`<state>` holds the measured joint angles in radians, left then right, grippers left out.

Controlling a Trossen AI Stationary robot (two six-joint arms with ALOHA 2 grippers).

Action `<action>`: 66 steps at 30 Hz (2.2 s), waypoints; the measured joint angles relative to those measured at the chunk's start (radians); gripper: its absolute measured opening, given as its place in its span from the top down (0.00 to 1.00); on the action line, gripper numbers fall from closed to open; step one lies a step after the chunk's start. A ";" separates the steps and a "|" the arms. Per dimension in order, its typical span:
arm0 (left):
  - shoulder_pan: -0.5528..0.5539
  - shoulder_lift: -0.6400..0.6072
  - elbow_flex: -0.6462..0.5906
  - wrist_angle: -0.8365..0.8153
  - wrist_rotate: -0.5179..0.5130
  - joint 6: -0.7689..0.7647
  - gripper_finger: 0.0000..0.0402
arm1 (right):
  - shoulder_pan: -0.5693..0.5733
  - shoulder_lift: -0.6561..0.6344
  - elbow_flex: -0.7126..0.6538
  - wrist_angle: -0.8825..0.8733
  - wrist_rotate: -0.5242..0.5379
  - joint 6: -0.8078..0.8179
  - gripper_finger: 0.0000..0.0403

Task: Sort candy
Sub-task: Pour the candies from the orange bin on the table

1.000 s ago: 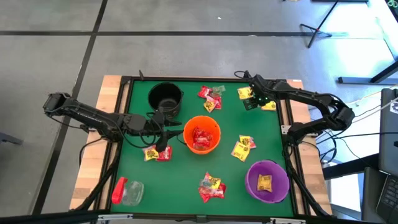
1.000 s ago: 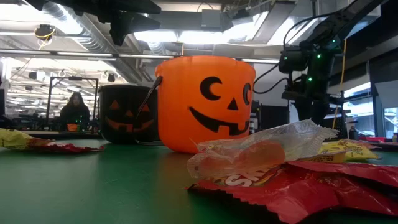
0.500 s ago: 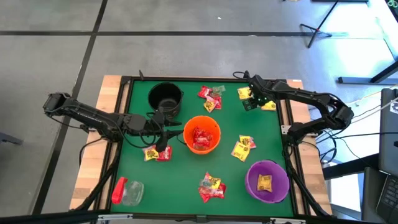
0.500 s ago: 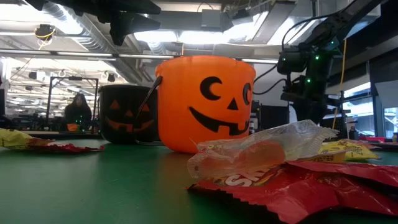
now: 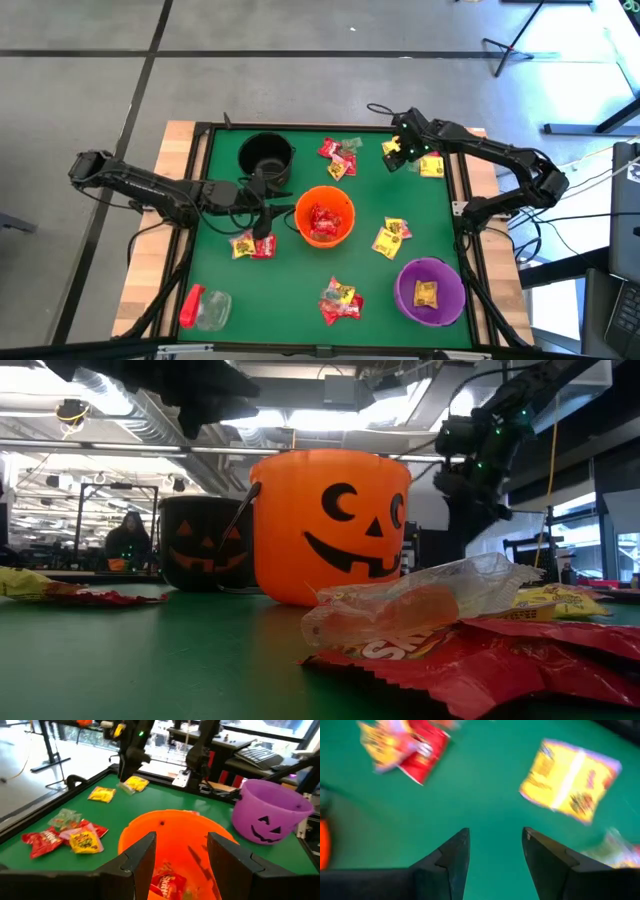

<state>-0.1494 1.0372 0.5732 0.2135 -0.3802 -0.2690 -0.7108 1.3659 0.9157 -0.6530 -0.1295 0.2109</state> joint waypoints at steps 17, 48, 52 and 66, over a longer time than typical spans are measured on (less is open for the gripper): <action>0.184 0.202 0.001 -0.059 0.242 -0.184 0.58 | 0.334 -0.005 0.092 0.133 0.110 -0.054 0.56; 0.179 0.417 0.215 -0.252 0.326 -0.205 1.00 | 0.338 -0.005 0.092 0.128 0.111 -0.054 0.56; 0.150 0.417 0.270 -0.260 0.255 -0.135 1.00 | 0.338 -0.005 0.092 0.128 0.111 -0.053 0.56; -0.004 0.416 0.505 -0.488 -0.204 0.121 1.00 | 0.338 -0.005 0.092 0.129 0.111 -0.036 0.56</action>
<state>-0.1535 1.4536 1.0782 -0.2741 -0.5837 -0.1478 -0.3725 1.3609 1.0077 -0.5238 -0.0187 0.1751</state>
